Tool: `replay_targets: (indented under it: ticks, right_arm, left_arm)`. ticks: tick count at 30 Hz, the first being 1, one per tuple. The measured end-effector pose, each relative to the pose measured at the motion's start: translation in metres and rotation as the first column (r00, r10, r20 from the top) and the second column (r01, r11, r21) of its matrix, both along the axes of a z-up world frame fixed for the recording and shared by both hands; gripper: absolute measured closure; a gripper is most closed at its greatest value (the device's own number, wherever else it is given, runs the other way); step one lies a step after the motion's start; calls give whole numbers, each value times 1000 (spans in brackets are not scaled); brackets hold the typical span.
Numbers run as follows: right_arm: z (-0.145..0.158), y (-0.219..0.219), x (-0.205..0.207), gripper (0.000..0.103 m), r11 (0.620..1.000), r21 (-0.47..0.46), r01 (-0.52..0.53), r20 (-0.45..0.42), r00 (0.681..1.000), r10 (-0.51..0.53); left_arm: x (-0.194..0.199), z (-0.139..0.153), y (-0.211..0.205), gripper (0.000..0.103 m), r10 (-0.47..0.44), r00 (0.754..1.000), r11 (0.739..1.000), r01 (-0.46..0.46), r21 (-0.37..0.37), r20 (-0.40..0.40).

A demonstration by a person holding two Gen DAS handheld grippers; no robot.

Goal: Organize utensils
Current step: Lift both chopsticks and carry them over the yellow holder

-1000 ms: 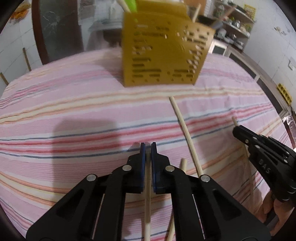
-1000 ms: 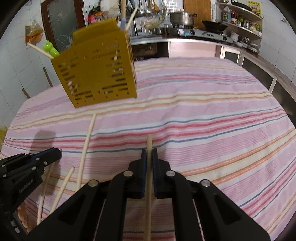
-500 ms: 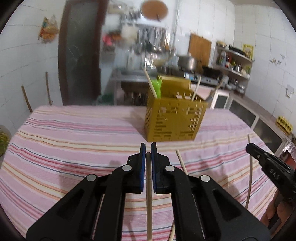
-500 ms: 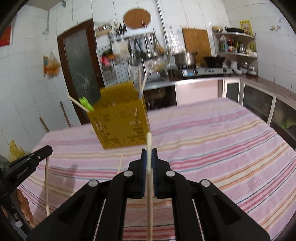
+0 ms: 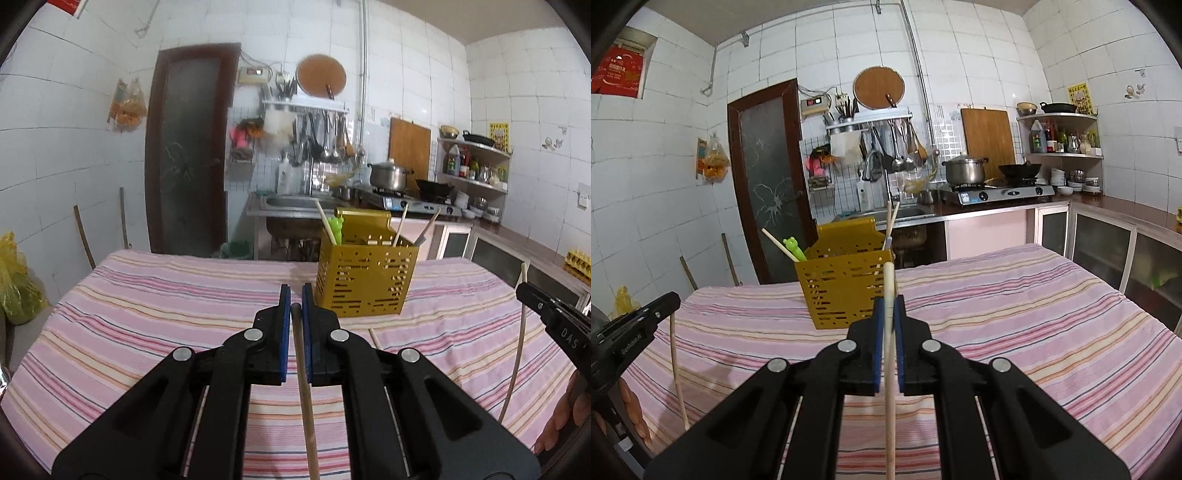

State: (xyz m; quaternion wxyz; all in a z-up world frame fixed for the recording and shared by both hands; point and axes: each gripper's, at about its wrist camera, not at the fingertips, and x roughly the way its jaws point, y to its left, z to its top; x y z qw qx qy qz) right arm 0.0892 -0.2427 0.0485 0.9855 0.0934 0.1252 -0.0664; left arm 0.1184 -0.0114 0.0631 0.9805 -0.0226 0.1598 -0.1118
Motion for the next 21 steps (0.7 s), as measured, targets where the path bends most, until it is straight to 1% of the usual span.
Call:
replay_targets:
  ticks: [6,9,16,21]
  right_arm:
    - [9,3,-13,97,1000,-6,-12,37,999,12]
    - [15,5,-12,97,1000,-16,-12,48,999,13]
    - [24,5,-4,97,999,-37,-7,67,998,10]
    - [27,1,7,97,999,-38,-9,65,998,12]
  left_arm:
    - [-14,12,4,98,-14,999,1000,15,-26,45]
    - [-16,20,3,98,-18,998,999,20,-28,67]
    - [-6,32,2,98,-12,994,999,17,-47,106]
    - [7,35,-3,98,-14,994,998,20,-53,107]
